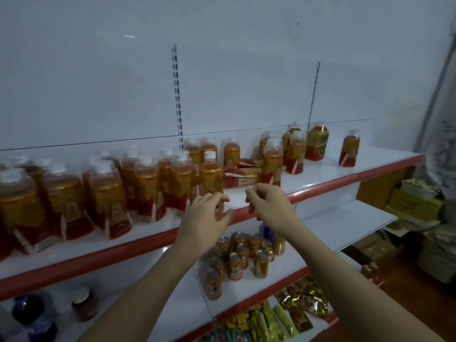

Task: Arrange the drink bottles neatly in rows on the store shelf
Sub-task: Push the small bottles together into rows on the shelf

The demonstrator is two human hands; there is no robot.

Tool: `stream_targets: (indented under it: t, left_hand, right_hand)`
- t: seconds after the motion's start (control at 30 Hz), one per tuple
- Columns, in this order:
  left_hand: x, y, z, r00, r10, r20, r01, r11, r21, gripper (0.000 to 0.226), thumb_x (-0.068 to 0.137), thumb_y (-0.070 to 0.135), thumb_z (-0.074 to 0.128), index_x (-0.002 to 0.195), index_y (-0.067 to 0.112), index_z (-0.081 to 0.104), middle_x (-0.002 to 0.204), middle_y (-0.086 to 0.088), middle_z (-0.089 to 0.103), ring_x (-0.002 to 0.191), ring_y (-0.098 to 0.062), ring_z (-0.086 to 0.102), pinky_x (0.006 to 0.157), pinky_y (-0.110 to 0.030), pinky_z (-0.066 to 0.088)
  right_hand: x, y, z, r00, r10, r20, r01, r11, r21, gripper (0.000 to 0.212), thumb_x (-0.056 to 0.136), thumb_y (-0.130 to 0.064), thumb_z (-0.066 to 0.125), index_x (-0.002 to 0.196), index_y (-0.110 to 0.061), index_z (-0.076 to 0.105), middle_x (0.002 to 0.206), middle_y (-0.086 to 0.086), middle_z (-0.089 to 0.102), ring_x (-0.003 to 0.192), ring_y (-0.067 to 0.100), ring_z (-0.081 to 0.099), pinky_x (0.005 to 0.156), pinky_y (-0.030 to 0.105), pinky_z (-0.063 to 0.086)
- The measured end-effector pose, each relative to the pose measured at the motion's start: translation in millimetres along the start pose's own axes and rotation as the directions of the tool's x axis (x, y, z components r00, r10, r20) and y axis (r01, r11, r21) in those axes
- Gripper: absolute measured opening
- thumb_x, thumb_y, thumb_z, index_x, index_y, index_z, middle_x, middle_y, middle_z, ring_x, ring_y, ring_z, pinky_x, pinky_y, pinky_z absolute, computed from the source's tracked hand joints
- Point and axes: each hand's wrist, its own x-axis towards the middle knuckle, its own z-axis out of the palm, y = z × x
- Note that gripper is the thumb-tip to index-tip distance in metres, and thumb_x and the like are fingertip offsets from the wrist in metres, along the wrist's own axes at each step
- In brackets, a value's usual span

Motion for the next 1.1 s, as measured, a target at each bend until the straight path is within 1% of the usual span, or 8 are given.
stream_targets:
  t: [0.1,0.27,0.4,0.53,0.6,0.7,0.97,1.1]
  left_hand:
    - [23.1,30.7,35.1,0.999,-0.021,0.033,0.022,0.999,-0.039,0.023,0.095,0.039,0.059,0.115,0.030,0.061,0.105,0.015,0.059,0.102,-0.008,0.049,0.080,-0.026,0.045]
    - [53.5,59.9,79.8,0.998,-0.053,0.043,0.057,0.993,-0.105,0.016,0.093,0.033,0.063,0.107,0.026,0.065,0.097,0.012,0.064,0.095,-0.010,0.056,0.077,-0.029,0.050]
    - [76.3,65.9,111.3,0.995,-0.040,0.088,0.051,0.991,-0.121,0.008,0.092,0.026,0.065,0.099,0.023,0.068,0.088,0.009,0.067,0.082,-0.010,0.062,0.071,-0.028,0.053]
    - [109.4,57.4,144.0,0.993,-0.075,0.091,0.092,0.976,-0.198,0.006,0.093,0.027,0.066,0.096,0.025,0.070,0.083,0.013,0.066,0.077,-0.006,0.062,0.065,-0.018,0.049]
    - [130.3,53.2,157.7,0.989,-0.115,0.088,0.133,0.961,-0.243,0.005,0.093,0.029,0.065,0.095,0.027,0.069,0.085,0.014,0.066,0.079,-0.004,0.062,0.068,-0.024,0.053]
    - [158.3,50.5,181.1,0.986,-0.144,0.080,0.163,0.924,-0.347,0.005,0.094,0.029,0.063,0.092,0.029,0.068,0.084,0.015,0.067,0.080,-0.003,0.062,0.067,-0.025,0.053]
    - [202.5,80.8,237.4,0.989,-0.039,0.140,0.104,0.861,-0.498,0.008,0.094,0.026,0.062,0.100,0.029,0.066,0.088,0.014,0.068,0.084,-0.001,0.062,0.071,-0.022,0.054]
    - [237.7,100.1,268.6,0.984,-0.027,0.178,0.118,0.844,-0.524,0.017,0.095,0.026,0.061,0.112,0.029,0.063,0.097,0.015,0.066,0.095,0.000,0.060,0.081,-0.022,0.053]
  right_hand:
    - [14.5,32.7,-37.7,1.000,0.021,0.004,-0.022,1.000,0.003,0.033,0.103,-0.034,0.053,0.080,-0.014,0.068,0.071,0.001,0.069,0.068,0.021,0.067,0.070,0.043,0.061]
    - [43.0,83.3,-67.2,1.000,0.014,0.007,-0.014,0.999,0.043,0.032,0.102,-0.032,0.053,0.080,-0.014,0.066,0.070,0.001,0.064,0.057,0.006,0.060,0.055,0.017,0.052]
    - [65.8,118.1,-61.4,0.999,0.048,0.012,-0.049,0.993,0.103,0.037,0.102,-0.034,0.053,0.081,-0.007,0.067,0.071,0.006,0.065,0.057,0.011,0.060,0.056,0.025,0.055]
    - [93.5,148.5,-53.9,0.993,0.113,0.033,-0.115,0.989,0.096,0.036,0.103,-0.033,0.053,0.082,-0.009,0.067,0.075,0.011,0.069,0.068,0.027,0.067,0.065,0.046,0.058]
    - [112.5,159.7,-59.0,0.989,0.141,0.041,-0.144,0.986,0.078,0.034,0.104,-0.032,0.052,0.080,-0.013,0.067,0.073,0.010,0.068,0.064,0.024,0.065,0.062,0.043,0.057]
    - [145.1,173.9,-74.2,0.988,0.156,0.023,-0.156,0.987,0.035,0.033,0.104,-0.028,0.052,0.077,-0.015,0.066,0.065,0.000,0.066,0.056,0.010,0.059,0.053,0.027,0.049]
    - [212.9,218.5,-88.8,0.980,0.175,-0.089,-0.159,0.974,0.163,0.023,0.100,-0.016,0.053,0.083,-0.005,0.064,0.069,0.009,0.067,0.052,0.016,0.058,0.048,0.025,0.046]
    - [250.6,244.1,-117.7,0.983,0.141,-0.122,-0.114,0.973,0.203,0.022,0.100,-0.014,0.053,0.085,0.000,0.063,0.069,0.011,0.066,0.052,0.015,0.057,0.047,0.022,0.045]
